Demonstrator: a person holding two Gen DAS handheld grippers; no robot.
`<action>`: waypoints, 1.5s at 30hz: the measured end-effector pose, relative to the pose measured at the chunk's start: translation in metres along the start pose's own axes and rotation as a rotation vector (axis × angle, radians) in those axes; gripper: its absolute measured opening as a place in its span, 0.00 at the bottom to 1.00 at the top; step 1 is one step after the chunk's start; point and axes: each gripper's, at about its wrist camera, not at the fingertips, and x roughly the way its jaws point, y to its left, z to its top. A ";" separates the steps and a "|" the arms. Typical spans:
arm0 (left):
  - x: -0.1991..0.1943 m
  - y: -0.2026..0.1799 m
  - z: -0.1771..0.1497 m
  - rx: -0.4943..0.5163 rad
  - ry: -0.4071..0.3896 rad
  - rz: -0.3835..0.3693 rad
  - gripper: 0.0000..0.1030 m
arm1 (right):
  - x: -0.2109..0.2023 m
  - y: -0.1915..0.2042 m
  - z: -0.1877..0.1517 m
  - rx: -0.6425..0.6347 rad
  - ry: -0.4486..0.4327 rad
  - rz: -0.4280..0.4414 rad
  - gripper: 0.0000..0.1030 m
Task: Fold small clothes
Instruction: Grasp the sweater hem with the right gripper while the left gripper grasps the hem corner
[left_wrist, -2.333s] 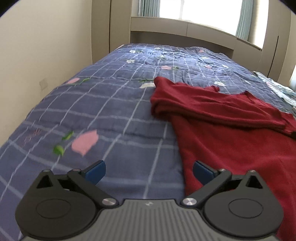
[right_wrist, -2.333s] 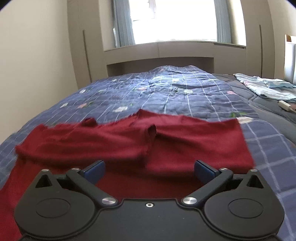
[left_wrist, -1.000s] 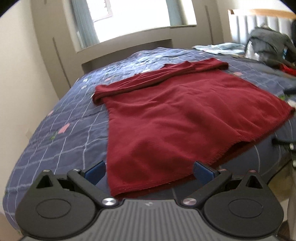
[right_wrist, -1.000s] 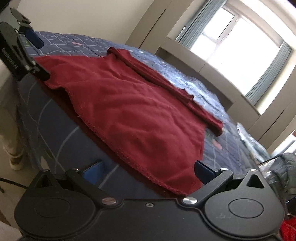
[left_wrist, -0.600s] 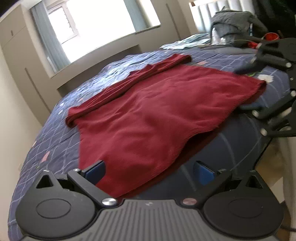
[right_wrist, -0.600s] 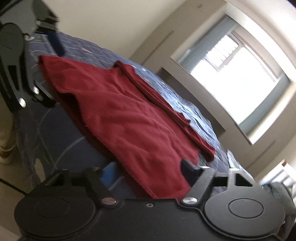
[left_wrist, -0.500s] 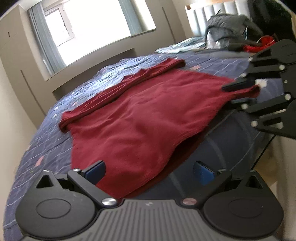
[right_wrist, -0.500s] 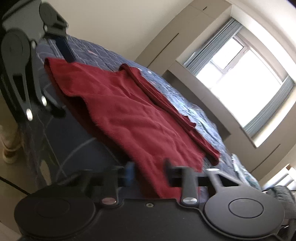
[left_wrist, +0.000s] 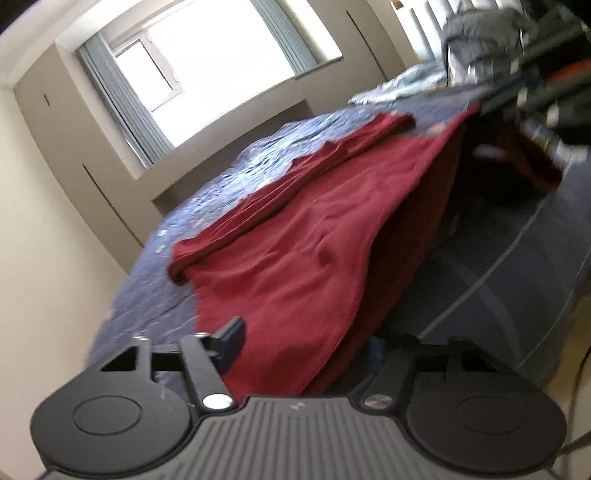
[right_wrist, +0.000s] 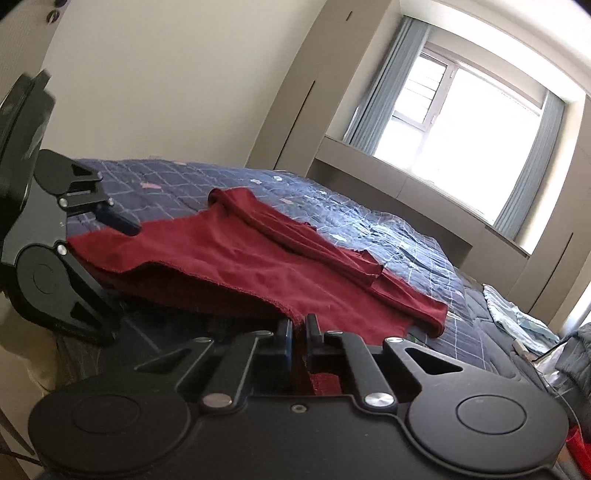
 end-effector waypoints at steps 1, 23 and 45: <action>0.000 0.002 -0.005 0.021 0.013 0.018 0.52 | -0.001 0.000 -0.001 0.002 0.000 0.000 0.06; -0.010 0.040 -0.015 0.045 -0.012 0.002 0.05 | 0.030 0.010 -0.052 -0.098 0.151 -0.115 0.12; -0.200 0.075 -0.049 0.016 -0.026 -0.231 0.04 | -0.159 0.015 -0.015 0.068 0.221 0.208 0.05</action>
